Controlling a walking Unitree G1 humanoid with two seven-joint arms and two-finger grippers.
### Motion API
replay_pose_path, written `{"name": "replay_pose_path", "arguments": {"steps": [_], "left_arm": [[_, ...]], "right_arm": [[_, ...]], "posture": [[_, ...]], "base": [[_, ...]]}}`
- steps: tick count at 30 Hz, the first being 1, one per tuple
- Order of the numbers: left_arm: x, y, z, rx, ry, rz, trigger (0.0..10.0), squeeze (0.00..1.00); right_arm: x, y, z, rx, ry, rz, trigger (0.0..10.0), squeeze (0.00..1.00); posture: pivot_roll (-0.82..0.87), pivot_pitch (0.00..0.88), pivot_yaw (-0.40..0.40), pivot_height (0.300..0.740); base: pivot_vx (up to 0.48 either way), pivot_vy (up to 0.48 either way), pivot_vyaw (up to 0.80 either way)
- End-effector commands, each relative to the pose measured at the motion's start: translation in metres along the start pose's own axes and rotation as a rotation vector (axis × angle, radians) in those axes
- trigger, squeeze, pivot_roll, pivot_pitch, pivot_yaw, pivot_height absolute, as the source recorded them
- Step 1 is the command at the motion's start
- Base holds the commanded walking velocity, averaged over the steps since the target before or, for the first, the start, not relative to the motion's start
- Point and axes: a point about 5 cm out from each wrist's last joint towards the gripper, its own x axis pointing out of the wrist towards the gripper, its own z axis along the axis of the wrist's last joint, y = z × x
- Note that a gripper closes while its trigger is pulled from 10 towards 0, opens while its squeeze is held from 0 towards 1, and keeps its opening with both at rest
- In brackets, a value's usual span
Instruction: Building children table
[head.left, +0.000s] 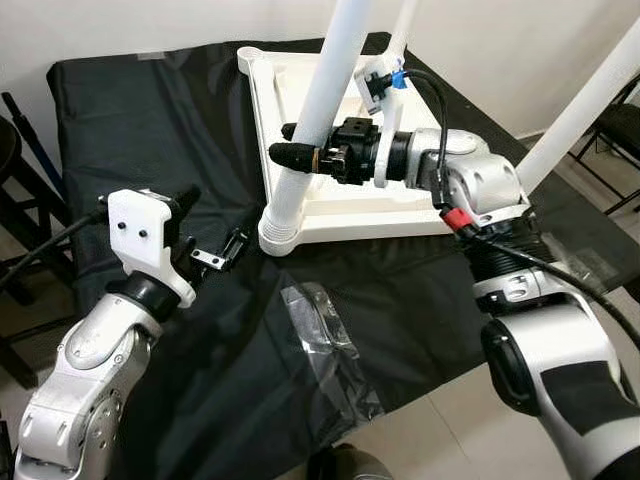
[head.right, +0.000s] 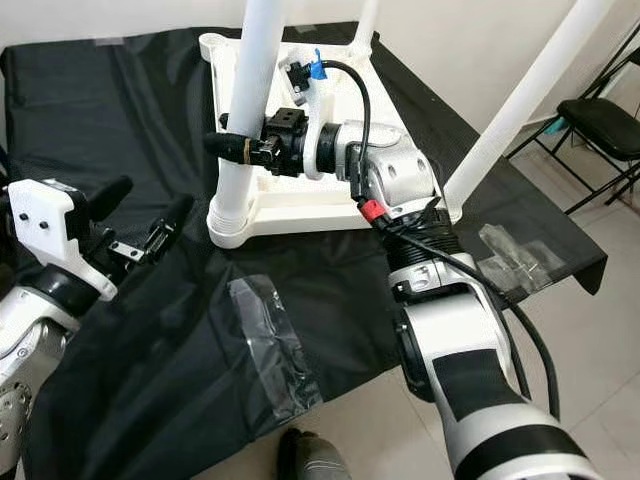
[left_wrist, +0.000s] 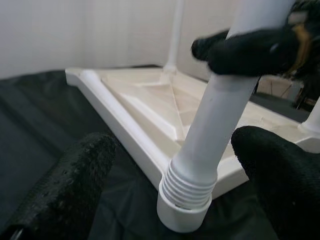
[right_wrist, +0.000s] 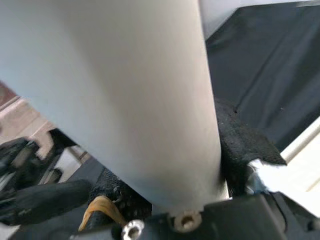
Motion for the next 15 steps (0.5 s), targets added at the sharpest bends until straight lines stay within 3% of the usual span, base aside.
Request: {"name": "replay_pose_path", "arguments": {"steps": [1, 7, 9, 15], "left_arm": [[-0.002, -0.005, 0.001, -0.015, 0.0, -0.018, 10.0, 0.0], [-0.004, -0.007, 0.0, -0.021, 0.007, -0.01, 10.0, 0.0], [-0.004, -0.009, 0.0, -0.027, 0.011, -0.008, 10.0, 0.0], [-0.004, -0.012, -0.001, -0.035, 0.014, -0.008, 10.0, 0.0]], "right_arm": [[-0.001, -0.002, -0.014, 0.011, 0.073, -0.011, 10.0, 0.0], [0.004, -0.006, -0.017, -0.013, 0.146, -0.021, 10.0, 0.0], [0.008, -0.015, -0.026, 0.016, 0.213, -0.149, 10.0, 0.0], [0.01, -0.021, -0.028, 0.02, 0.239, -0.231, 10.0, 0.0]], "posture": [[-0.01, 0.256, -0.137, 0.74], [-0.02, 0.266, -0.138, 0.74], [-0.03, 0.269, -0.139, 0.74], [-0.03, 0.271, -0.143, 0.74]], "base": [[0.0, 0.0, 0.0], [0.0, 0.0, 0.0], [0.0, 0.0, 0.0], [0.0, 0.0, 0.0]]}}
